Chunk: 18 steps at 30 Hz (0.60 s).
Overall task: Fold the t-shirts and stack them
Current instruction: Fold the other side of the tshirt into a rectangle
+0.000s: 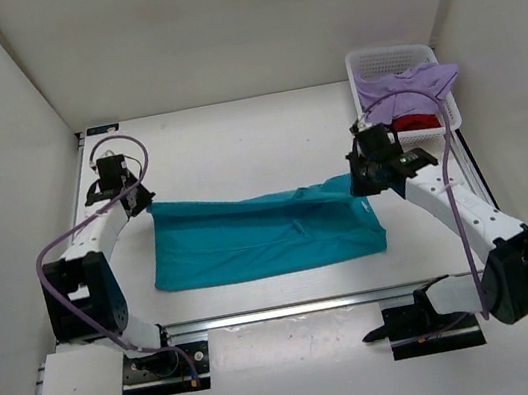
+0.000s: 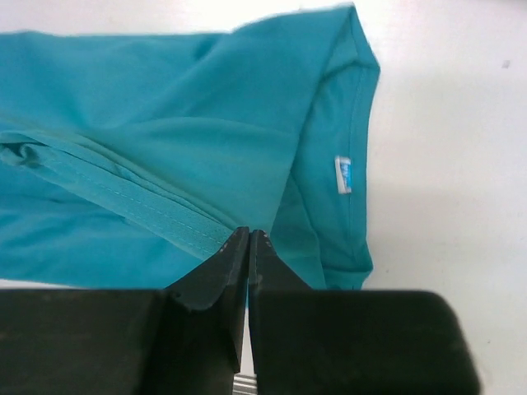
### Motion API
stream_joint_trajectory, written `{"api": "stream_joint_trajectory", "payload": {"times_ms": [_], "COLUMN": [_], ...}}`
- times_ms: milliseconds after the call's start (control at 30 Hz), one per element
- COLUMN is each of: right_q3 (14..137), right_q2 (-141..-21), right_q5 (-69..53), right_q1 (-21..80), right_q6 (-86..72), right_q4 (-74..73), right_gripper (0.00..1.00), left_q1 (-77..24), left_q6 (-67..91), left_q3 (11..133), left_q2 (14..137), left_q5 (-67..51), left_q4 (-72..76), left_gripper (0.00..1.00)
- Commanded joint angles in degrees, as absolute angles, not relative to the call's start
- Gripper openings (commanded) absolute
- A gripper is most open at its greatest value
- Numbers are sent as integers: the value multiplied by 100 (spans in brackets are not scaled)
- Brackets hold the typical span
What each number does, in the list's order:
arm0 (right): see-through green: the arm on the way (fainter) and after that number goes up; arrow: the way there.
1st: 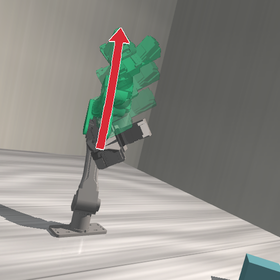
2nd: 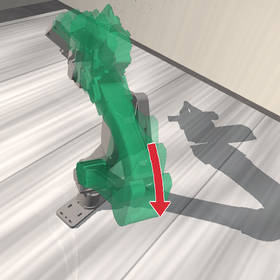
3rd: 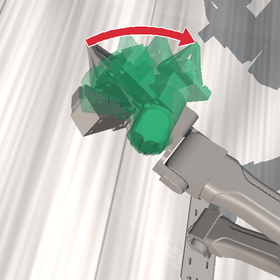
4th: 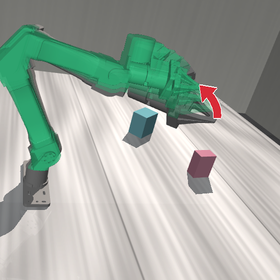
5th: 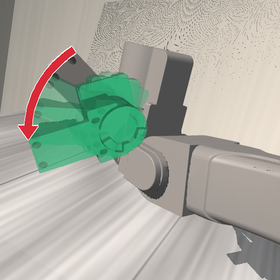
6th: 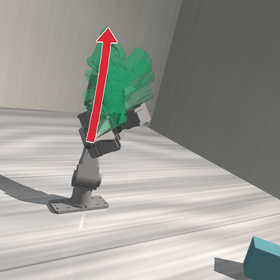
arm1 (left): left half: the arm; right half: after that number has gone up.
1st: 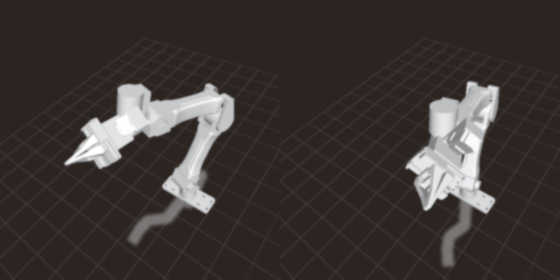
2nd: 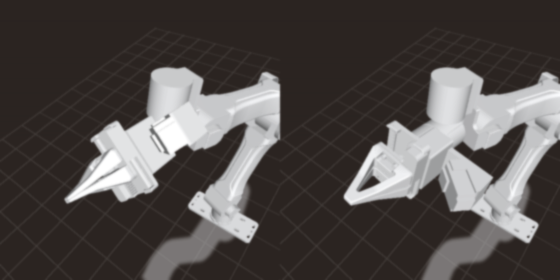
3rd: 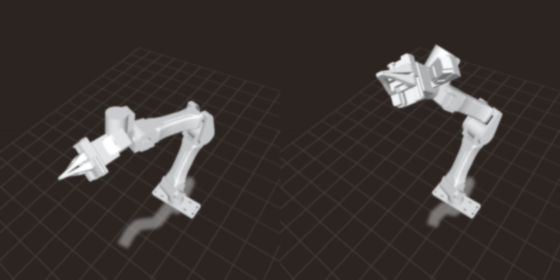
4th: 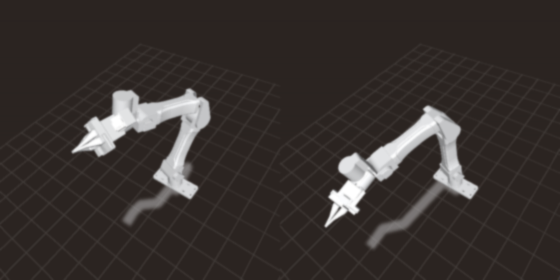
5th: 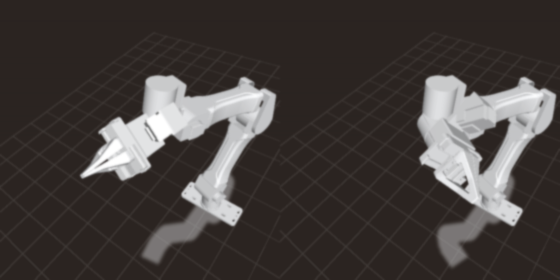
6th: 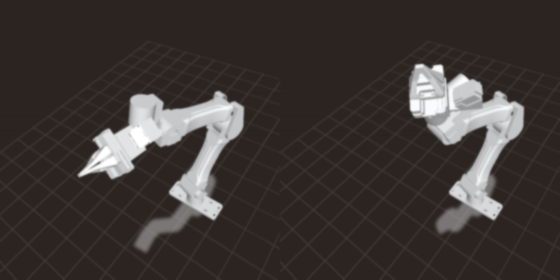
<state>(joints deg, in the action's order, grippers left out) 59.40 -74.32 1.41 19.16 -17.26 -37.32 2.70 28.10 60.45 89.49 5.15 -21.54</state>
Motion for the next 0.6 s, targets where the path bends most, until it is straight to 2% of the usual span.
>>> {"api": "stream_joint_trajectory", "payload": {"times_ms": [0, 100, 233, 300, 367, 400, 467, 567], "right_q3": [5399, 5019, 4676, 4536, 4378, 4273, 4175, 4193], "right_q2": [-7111, -6795, -6732, -6715, -6672, -6610, -6505, -6390], "right_q5": [246, 272, 457, 466, 562, 580, 642, 694], "right_q1": [1934, 2003, 2311, 2355, 2425, 2434, 2505, 2365], "right_q6": [-1828, -1951, -2039, -2092, -2092, -2109, -2153, -2127], "right_q4": [-3656, -3638, -3674, -3709, -3744, -3753, -3735, -3779], "right_gripper": [0, 0, 0, 0, 2, 3, 14, 21], "left_q1": [273, 377, 746, 922, 1141, 1221, 1536, 1617], "left_q6": [2742, 2829, 3093, 3260, 3313, 3392, 3549, 3779], "left_q3": [5661, 5116, 4545, 4194, 4035, 3930, 3789, 3586], "left_q2": [8403, 8122, 7955, 7884, 7674, 7595, 7183, 6419], "left_q5": [694, 651, 38, -271, -535, -562, -825, -897], "left_q4": [-2136, -2039, -1907, -1811, -1671, -1670, -1513, -1354], "left_gripper": [0, 0, 0, 6, 18, 28, 37, 42]}}
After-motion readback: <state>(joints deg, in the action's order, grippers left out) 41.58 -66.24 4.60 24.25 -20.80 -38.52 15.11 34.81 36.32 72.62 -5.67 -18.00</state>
